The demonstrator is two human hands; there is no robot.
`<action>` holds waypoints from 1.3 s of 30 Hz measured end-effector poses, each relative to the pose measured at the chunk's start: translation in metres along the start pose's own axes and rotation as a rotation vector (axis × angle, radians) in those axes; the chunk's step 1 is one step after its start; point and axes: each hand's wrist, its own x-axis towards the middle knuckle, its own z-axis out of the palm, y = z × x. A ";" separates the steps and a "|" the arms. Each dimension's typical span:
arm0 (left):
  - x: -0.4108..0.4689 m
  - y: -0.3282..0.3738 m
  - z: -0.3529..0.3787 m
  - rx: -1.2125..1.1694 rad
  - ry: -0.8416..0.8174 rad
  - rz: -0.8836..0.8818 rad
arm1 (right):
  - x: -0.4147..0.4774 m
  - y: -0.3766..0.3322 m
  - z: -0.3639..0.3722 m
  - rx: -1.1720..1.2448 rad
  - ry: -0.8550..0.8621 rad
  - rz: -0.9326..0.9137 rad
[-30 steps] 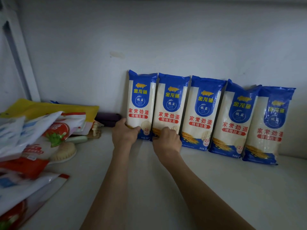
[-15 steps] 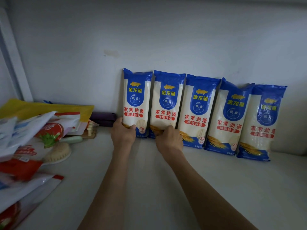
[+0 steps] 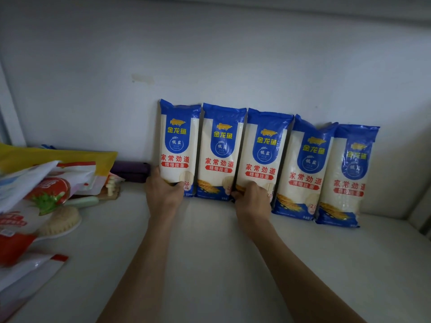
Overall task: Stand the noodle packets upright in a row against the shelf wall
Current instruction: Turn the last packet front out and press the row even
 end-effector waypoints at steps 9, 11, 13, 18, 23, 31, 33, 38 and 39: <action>0.002 0.002 0.005 0.008 0.002 -0.021 | 0.007 0.053 -0.045 0.014 0.256 0.176; 0.002 0.003 0.005 0.017 0.001 -0.022 | 0.012 0.061 -0.043 0.014 0.231 0.139; 0.002 0.003 0.006 0.027 0.002 -0.018 | 0.016 0.064 -0.043 0.018 0.209 0.111; 0.003 0.002 0.006 0.036 0.002 -0.020 | 0.022 0.070 -0.048 0.040 0.151 0.083; 0.002 0.002 0.006 0.043 -0.002 -0.019 | 0.015 0.088 -0.087 0.116 0.530 0.185; -0.001 0.006 0.004 0.044 -0.011 -0.040 | 0.028 0.139 -0.104 0.286 0.314 0.278; -0.002 0.006 0.005 0.043 -0.005 -0.030 | 0.028 0.141 -0.104 0.317 0.325 0.285; -0.002 0.004 0.007 0.045 0.007 -0.023 | 0.033 0.146 -0.102 0.348 0.362 0.279; -0.002 0.003 0.007 0.045 0.010 -0.020 | 0.034 0.146 -0.102 0.350 0.362 0.269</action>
